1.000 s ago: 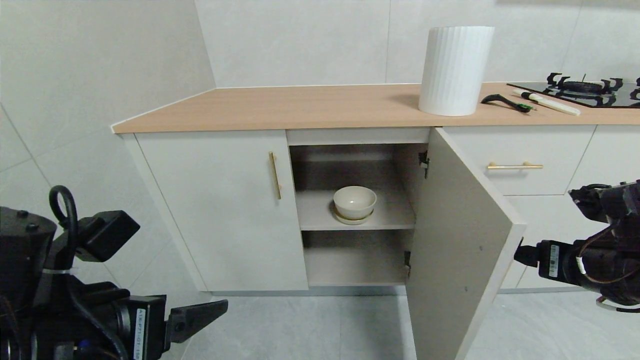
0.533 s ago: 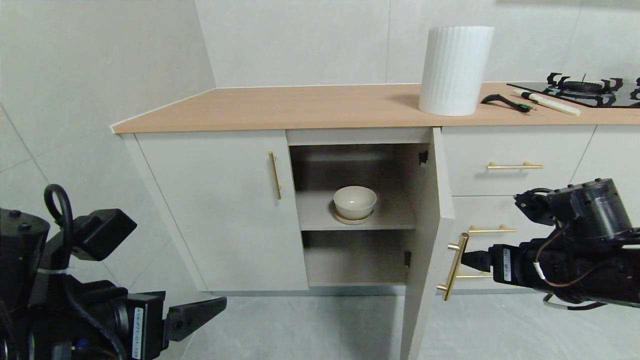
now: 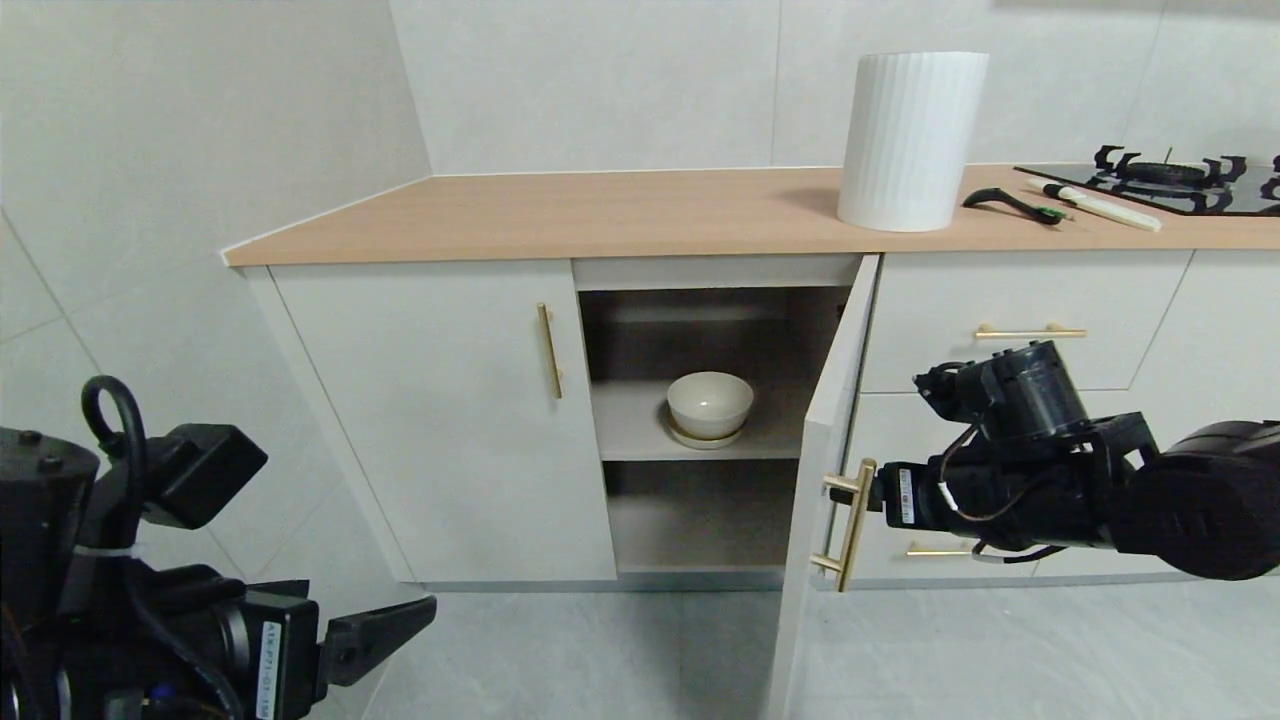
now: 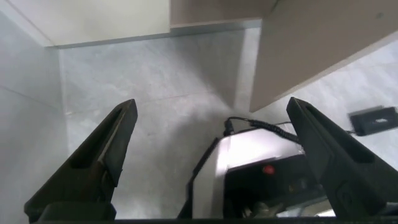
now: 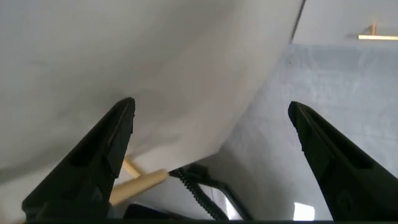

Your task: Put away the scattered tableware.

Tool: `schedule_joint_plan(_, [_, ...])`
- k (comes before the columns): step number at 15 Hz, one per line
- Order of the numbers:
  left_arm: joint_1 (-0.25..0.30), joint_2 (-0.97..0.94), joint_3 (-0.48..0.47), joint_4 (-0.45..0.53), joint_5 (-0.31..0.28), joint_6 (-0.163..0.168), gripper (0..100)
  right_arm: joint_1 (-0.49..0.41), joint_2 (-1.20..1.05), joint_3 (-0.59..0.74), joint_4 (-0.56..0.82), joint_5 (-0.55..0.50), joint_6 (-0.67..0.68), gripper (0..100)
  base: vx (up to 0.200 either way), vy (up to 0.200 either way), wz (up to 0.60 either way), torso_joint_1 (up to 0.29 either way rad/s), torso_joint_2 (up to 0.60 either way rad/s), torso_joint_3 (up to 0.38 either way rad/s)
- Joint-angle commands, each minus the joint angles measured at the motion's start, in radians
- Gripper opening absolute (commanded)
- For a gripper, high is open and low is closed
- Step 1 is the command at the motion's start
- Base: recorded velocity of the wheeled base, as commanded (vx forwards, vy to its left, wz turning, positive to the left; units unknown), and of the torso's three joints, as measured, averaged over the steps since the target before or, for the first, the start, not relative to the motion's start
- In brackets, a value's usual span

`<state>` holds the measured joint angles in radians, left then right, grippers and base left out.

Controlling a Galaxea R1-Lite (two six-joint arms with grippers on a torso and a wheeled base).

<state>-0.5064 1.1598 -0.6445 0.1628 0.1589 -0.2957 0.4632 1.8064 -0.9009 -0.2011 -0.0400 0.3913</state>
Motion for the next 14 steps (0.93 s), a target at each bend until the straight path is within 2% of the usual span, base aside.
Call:
schedule_joint_plan(1, [0.000,0.003,0.005,0.000,-0.001,0.006,100,-0.005,0.074,-0.006,-0.021,-0.003,0.004,100,0.000,0.000,0.00,0.000,0.00,0.000])
schedule_joint_plan(9, [-0.001,0.008,0.009,0.001,-0.004,0.006,100,-0.006,0.153,0.010,-0.210,-0.006,0.086,100,0.000,0.000,0.00,0.000,0.00,0.000])
schedule_joint_plan(14, [-0.001,0.015,0.009,0.000,-0.002,0.004,100,-0.005,0.174,0.003,-0.271,-0.004,0.147,100,0.200,0.000,0.00,0.002,0.00,0.001])
